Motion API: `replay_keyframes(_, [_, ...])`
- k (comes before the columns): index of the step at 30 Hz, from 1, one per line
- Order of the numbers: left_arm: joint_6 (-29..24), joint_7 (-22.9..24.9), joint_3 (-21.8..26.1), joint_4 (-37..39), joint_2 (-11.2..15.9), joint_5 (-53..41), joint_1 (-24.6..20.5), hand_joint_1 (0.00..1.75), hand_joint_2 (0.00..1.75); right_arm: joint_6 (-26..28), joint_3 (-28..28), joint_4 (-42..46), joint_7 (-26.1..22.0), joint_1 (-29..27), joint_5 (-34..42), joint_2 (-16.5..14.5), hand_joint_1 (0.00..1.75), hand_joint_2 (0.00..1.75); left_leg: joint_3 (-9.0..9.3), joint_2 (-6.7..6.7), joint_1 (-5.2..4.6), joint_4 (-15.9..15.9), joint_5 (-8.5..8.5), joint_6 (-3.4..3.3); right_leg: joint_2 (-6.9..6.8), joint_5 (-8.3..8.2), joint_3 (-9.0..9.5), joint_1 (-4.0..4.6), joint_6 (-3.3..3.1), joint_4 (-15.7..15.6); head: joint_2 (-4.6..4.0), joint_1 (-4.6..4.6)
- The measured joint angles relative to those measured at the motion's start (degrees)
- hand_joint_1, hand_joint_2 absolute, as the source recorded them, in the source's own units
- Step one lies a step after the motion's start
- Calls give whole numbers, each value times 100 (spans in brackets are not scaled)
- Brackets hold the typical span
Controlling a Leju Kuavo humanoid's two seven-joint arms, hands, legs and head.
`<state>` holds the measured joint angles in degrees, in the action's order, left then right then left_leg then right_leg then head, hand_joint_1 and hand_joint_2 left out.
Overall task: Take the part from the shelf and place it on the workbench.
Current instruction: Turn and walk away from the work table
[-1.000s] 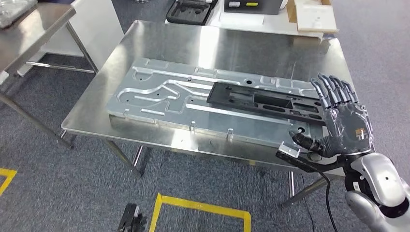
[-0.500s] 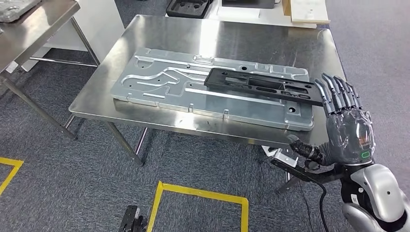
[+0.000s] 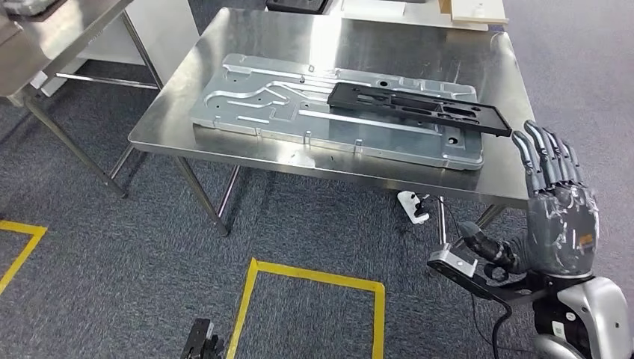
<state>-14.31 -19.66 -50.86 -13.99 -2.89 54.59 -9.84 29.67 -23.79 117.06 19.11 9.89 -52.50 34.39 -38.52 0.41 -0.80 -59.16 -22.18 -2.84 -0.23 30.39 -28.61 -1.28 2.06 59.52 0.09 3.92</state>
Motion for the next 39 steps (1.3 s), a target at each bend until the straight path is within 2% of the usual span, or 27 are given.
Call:
replay_keyframes(1, [-18, 7, 0, 0, -6, -17, 0, 0, 0, 83, 85, 64, -12, -127, 1, -3, 0, 0, -22, -6, -6, -10, 43, 31, -1, 51, 40, 22, -29, -122, 0, -2])
replay_keyframes(3, [-65, 6, 0, 0, -10, -25, 18, 0, 0, 310, 267, 187, -82, -429, 18, -21, 0, 0, -46, -20, 8, -12, 75, 99, -18, -27, -36, 7, -115, -147, 0, -20])
replay_keyframes(4, [-85, -5, 0, 0, -11, -9, 35, 0, 0, 452, 346, 248, -150, -573, 38, -45, 0, 0, -81, -26, 20, -84, -53, 139, -29, -88, -81, -4, -159, -156, 0, -15])
replay_keyframes(5, [-96, -26, 0, 0, -10, 19, 54, 0, 0, 603, 412, 299, -238, -707, 77, -79, 0, 0, -134, -31, 36, -249, -293, 179, -39, -155, -138, -25, -201, -167, 0, -2])
replay_keyframes(7, [-100, -110, 1, 0, -3, 129, 86, 0, 0, 856, 515, 362, -538, -946, 284, -209, 0, 0, -254, -30, 75, -851, -937, 260, -42, -286, -293, -33, -240, -165, 0, 27])
replay_keyframes(8, [-95, -168, 4, 0, 6, 205, 105, 0, 0, 926, 557, 366, -808, -1057, 475, -330, 0, 0, -283, -29, 93, -1180, -1128, 291, -40, -356, -376, -33, -244, -160, 0, 34])
replay_keyframes(9, [-84, -232, 14, 0, 18, 289, 128, 0, 0, 963, 602, 356, -1165, -1168, 719, -506, 0, 0, -261, -29, 106, -1425, -1166, 312, -39, -427, -469, -33, -237, -152, 0, 33])
replay_keyframes(10, [-70, -287, 28, 1, 27, 368, 152, 0, 0, 980, 650, 335, -1538, -1278, 976, -712, 0, 0, -174, -30, 112, -1522, -1062, 322, -39, -493, -559, -33, -228, -140, 0, 36])
replay_keyframes(12, [-48, -358, 61, 1, 50, 479, 206, 0, 0, 992, 768, 272, -2173, -1484, 1404, -1140, 0, 0, 276, -37, 113, -1160, -741, 298, -40, -613, -731, -35, -199, -106, 0, 38])
replay_keyframes(13, [-44, -376, 76, 1, 65, 511, 225, 0, 0, 994, 831, 243, -2338, -1560, 1527, -1312, 0, 0, 597, -46, 108, -758, -722, 265, -42, -662, -793, -33, -180, -91, 0, 37])
replay_keyframes(15, [-39, -403, 97, 2, 91, 541, 253, 0, 0, 1003, 954, 196, -2485, -1647, 1636, -1600, 0, 0, 1140, -70, 77, 40, -887, 200, -50, -762, -843, -36, -120, -92, 0, 31])
replay_keyframes(17, [-32, -415, 115, 2, 105, 548, 272, 0, 0, 1011, 1050, 152, -2560, -1716, 1695, -1835, 0, 0, 1264, -79, 38, 341, -951, 151, -60, -884, -838, -42, -43, -156, 0, 46])
replay_keyframes(19, [-32, -408, 135, 2, 110, 573, 297, 0, 0, 1011, 1171, 63, -2773, -1826, 1888, -2076, 0, 0, 1167, -53, 59, 389, -801, 66, -48, -859, -878, -46, 12, -162, 0, 49])
replay_keyframes(20, [-36, -403, 144, 2, 112, 595, 309, 0, 0, 1011, 1251, -14, -2958, -1892, 2069, -2207, 0, 0, 1103, -35, 71, 420, -704, 14, -34, -674, -938, -43, 23, -39, 0, 32])
replay_keyframes(21, [-40, -401, 152, 2, 112, 623, 319, 0, 0, 1011, 1335, -132, -3211, -1954, 2304, -2347, 0, 0, 1023, -17, 78, 438, -614, -28, -23, -376, -1018, -42, 21, 205, 0, 14])
replay_keyframes(23, [-47, -402, 174, 2, 111, 688, 341, 0, 0, 1012, 1496, -504, -3814, -2055, 2861, -2636, 0, 0, 822, 1, 45, 421, -456, -74, -8, 206, -1169, -29, 16, 916, 0, -12])
replay_keyframes(24, [-50, -404, 190, 2, 110, 726, 352, 0, 0, 1013, 1570, -758, -4107, -2094, 3149, -2777, 0, 0, 705, 5, 26, 400, -384, -79, -4, 305, -1187, -21, 15, 1222, 0, -15])
replay_keyframes(25, [-55, -404, 208, 2, 109, 759, 360, 0, 0, 1013, 1641, -1052, -4348, -2120, 3422, -2907, 0, 0, 588, 9, 8, 369, -319, -81, -2, 253, -1136, -14, 9, 1385, 0, -19])
replay_keyframes(26, [-61, -404, 224, 2, 108, 792, 365, 0, 0, 1013, 1710, -1368, -4544, -2135, 3682, -3024, 0, 0, 467, 10, -7, 327, -263, -76, -1, 102, -1002, -5, -6, 1374, 0, -17])
replay_keyframes(28, [-76, -403, 249, 2, 107, 855, 368, 0, 0, 1013, 1857, -2096, -4914, -2101, 4217, -3226, 0, 0, 241, 11, -26, 212, -172, -54, -1, -115, -462, 30, -72, 792, 1, -16])
replay_keyframes(30, [-91, -401, 264, 2, 100, 911, 365, 0, 0, 1011, 2001, -2926, -5321, -1978, 4807, -3371, 0, 0, 98, 12, -41, 117, -93, -10, -7, 3, 59, 75, -131, 26, 1, -9])
replay_keyframes(32, [-111, -394, 286, 2, 93, 956, 366, 0, 0, 978, 2147, -3799, -5661, -1852, 5387, -3458, 0, 0, 62, 13, -35, 109, 6, 41, -11, 86, 183, 108, -166, -284, 0, -25])
replay_keyframes(34, [-152, -372, 314, 3, 92, 994, 385, 0, 0, 810, 2286, -4652, -5786, -1701, 5881, -3531, 0, 0, 38, 1, -19, 129, 67, 100, -20, -27, 90, 95, -228, -313, 0, -51])
replay_keyframes(35, [-176, -357, 324, 4, 91, 1008, 396, 0, 0, 658, 2358, -5110, -5762, -1576, 6117, -3567, 0, 0, -10, -8, -12, 63, -49, 141, -20, -104, 31, 78, -269, -330, 0, -42])
replay_keyframes(36, [-201, -342, 331, 4, 90, 1020, 406, 0, 0, 492, 2434, -5610, -5698, -1439, 6339, -3601, 0, 0, -78, -17, 0, -104, -283, 186, -20, -184, -45, 56, -304, -345, 0, -24])
replay_keyframes(38, [-236, -322, 337, 4, 83, 1031, 410, 0, 0, 238, 2588, -6541, -5463, -1214, 6667, -3659, 0, 0, -241, -22, 44, -745, -933, 268, -15, -334, -206, 37, -332, -343, 0, 11])
replay_keyframes(39, [-246, -317, 338, 4, 81, 1036, 410, 0, 0, 159, 2653, -6946, -5289, -1142, 6775, -3689, 0, 0, -291, -21, 68, -1108, -1140, 299, -20, -404, -295, 31, -329, -335, 0, 17])
